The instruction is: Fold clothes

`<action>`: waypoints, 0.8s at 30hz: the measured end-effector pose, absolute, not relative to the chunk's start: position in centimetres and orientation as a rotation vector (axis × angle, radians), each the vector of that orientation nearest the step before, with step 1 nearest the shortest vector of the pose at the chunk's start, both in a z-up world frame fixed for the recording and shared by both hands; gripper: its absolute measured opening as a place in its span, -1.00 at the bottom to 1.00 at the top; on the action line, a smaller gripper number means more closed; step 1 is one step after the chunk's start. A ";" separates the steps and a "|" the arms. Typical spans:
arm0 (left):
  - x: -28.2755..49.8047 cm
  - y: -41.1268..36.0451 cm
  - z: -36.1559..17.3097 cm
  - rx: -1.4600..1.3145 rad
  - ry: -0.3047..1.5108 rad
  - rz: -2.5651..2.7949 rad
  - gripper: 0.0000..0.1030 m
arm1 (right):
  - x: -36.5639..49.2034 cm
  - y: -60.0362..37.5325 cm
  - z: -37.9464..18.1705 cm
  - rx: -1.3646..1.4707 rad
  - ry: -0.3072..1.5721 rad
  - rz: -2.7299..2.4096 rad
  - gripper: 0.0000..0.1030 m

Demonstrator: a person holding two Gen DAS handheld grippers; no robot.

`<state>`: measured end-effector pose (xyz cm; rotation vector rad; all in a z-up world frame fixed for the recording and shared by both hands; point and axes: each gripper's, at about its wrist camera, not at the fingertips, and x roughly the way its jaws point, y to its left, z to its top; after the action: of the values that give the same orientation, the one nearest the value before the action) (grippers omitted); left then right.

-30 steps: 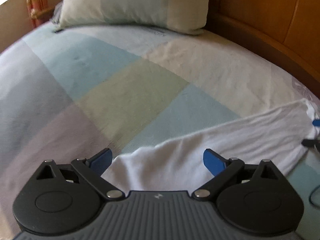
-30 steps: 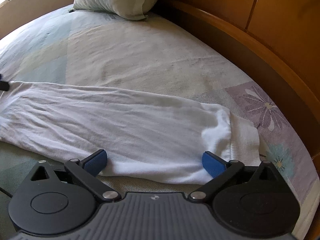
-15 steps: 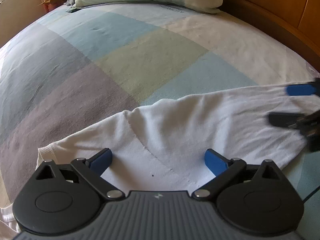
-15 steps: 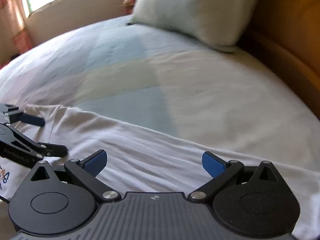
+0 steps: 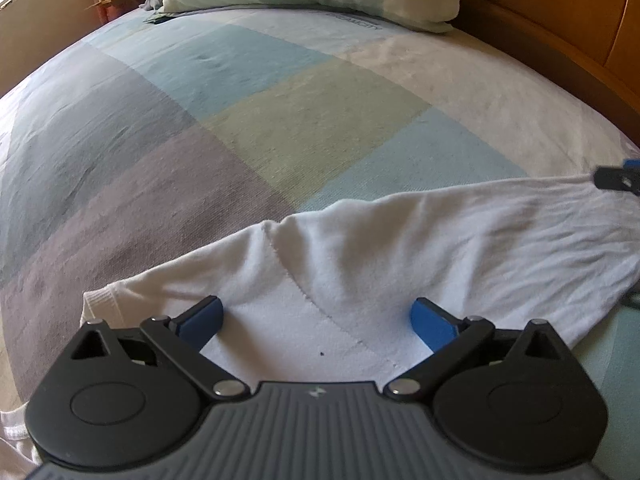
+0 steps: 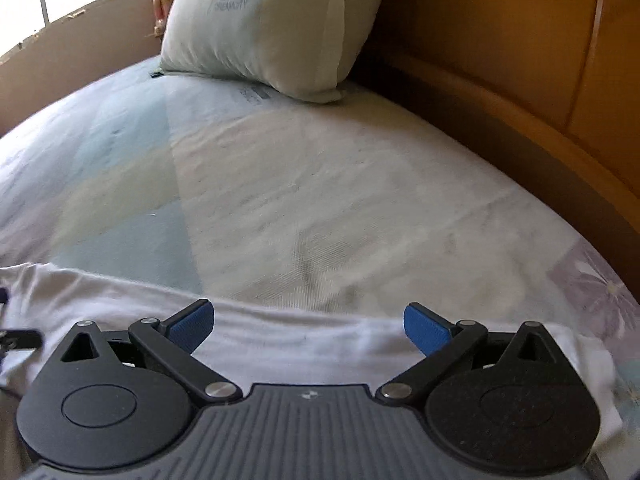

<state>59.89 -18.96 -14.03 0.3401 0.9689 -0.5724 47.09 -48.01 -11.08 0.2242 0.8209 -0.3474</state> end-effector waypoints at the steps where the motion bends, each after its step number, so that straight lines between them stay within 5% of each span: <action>1: 59.9 -19.0 -14.1 0.340 0.969 -0.572 0.96 | 46.7 -47.5 -11.4 0.225 0.836 -0.343 1.00; 12: 59.9 -19.0 -13.6 0.340 0.983 -0.572 0.92 | 46.7 -52.9 -13.1 0.207 0.813 -0.601 1.00; 24: 53.7 -14.1 -8.5 0.372 0.998 -0.552 0.92 | 44.0 -42.7 -11.1 0.279 0.903 -0.192 1.00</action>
<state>53.67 -14.08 -8.54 0.3723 0.9979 -0.5524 43.98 -42.66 -11.09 0.2792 0.9034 -0.1921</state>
